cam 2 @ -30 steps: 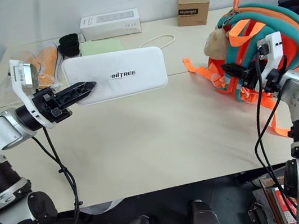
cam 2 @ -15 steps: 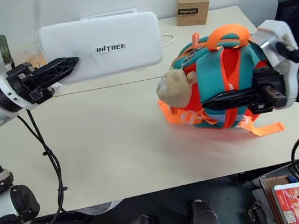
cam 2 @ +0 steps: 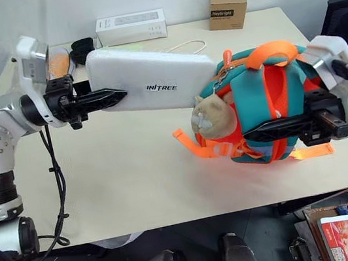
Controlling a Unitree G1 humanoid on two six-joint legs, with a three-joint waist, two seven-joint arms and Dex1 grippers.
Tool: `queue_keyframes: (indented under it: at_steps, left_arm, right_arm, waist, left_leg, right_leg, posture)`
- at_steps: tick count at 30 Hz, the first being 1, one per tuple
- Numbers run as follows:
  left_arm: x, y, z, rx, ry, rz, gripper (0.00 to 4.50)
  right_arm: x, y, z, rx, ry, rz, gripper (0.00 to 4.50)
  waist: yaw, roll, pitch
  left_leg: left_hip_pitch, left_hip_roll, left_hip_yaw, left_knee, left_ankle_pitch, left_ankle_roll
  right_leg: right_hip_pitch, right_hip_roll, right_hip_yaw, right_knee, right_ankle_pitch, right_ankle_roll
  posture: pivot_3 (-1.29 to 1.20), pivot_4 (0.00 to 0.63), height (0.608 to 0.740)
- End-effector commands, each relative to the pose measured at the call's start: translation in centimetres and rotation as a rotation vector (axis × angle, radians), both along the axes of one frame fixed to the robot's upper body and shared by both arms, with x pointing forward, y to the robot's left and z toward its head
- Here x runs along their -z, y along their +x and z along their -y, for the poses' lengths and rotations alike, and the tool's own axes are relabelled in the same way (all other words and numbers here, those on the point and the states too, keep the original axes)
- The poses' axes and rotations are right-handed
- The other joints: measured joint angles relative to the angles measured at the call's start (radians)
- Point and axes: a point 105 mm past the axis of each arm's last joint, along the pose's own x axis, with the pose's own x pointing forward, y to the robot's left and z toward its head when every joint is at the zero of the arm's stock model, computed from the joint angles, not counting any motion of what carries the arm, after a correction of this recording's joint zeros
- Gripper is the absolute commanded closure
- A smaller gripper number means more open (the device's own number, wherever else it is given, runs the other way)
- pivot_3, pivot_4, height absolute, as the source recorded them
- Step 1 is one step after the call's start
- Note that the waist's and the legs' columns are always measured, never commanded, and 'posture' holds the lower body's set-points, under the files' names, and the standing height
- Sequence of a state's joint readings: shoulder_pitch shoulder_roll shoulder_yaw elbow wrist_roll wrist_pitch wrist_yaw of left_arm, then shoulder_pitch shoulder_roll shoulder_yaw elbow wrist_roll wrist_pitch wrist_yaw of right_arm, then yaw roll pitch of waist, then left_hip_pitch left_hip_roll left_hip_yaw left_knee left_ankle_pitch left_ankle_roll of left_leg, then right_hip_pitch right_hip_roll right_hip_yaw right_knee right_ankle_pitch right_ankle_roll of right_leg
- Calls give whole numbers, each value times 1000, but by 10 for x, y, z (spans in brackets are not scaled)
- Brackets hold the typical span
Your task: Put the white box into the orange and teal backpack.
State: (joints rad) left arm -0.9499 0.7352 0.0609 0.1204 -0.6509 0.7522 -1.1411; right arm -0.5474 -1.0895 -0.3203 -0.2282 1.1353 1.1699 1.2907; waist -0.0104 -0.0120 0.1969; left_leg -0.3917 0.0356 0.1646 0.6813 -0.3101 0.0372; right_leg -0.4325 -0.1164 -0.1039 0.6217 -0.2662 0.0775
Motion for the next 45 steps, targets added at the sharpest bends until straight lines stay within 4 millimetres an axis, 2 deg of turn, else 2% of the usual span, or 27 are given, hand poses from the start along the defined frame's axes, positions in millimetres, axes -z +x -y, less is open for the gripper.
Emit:
queue_keyframes:
  at_steps: [1,7,10,13,24,31,35,39,44,45]
  left_arm:
    - [-16,-6,0,61,49,88,3095]
    - [-27,-3,1,117,89,122,3095]
    - [-28,-2,3,157,131,128,3095]
    - [-25,0,8,179,161,147,3095]
    - [-9,18,61,213,156,216,3095]
    - [-17,24,68,217,115,214,3095]
    - [-4,19,88,263,100,198,3095]
    - [21,16,125,289,86,157,3095]
    - [41,21,163,252,36,120,3095]
    - [42,18,165,264,25,107,2745]
  right_arm:
    - [-11,-1,1,10,3,52,4494]
    - [-8,7,-1,39,13,52,4494]
    - [-6,8,-2,42,10,52,4494]
    - [-4,9,-3,41,5,55,4494]
    - [3,10,-11,22,11,54,4494]
    - [3,5,-13,2,8,49,4494]
    - [3,4,-15,0,15,52,4494]
    - [5,5,-16,9,21,54,4494]
    - [10,3,-19,17,27,51,4494]
    - [12,3,-19,23,28,50,4500]
  waist:
    - [6,0,0]
    - [9,0,0]
    - [10,0,0]
    - [9,0,0]
    - [24,0,0]
    - [16,-1,0]
    - [13,-1,0]
    - [13,-1,0]
    - [19,-1,1]
    - [20,-1,1]
  left_leg:
    - [0,0,0,0,0,0]
    - [-4,0,0,1,0,1]
    - [-12,-3,1,3,2,3]
    - [-13,-4,1,3,2,4]
    - [-14,-6,1,4,4,7]
    - [-14,-5,1,5,4,7]
    - [-14,-5,0,4,4,7]
    - [-14,-5,0,4,4,8]
    - [-14,-6,0,5,4,8]
    - [-14,-6,0,5,4,8]
  right_leg:
    - [0,0,0,0,0,0]
    - [-4,0,-1,1,0,0]
    - [-13,2,-3,5,0,0]
    - [-13,2,-3,5,1,1]
    - [-12,0,-3,4,2,4]
    - [-13,1,-3,4,2,4]
    - [-13,1,-3,4,2,4]
    - [-12,0,-3,4,2,4]
    - [-12,0,-3,4,3,5]
    - [-12,0,-3,4,3,5]
  posture:
    - [0,150,740]
    - [0,150,740]
    - [0,150,740]
    - [0,150,740]
    - [0,150,740]
    - [0,150,740]
    - [0,150,740]
    - [0,150,740]
    - [0,150,740]
    - [0,150,740]
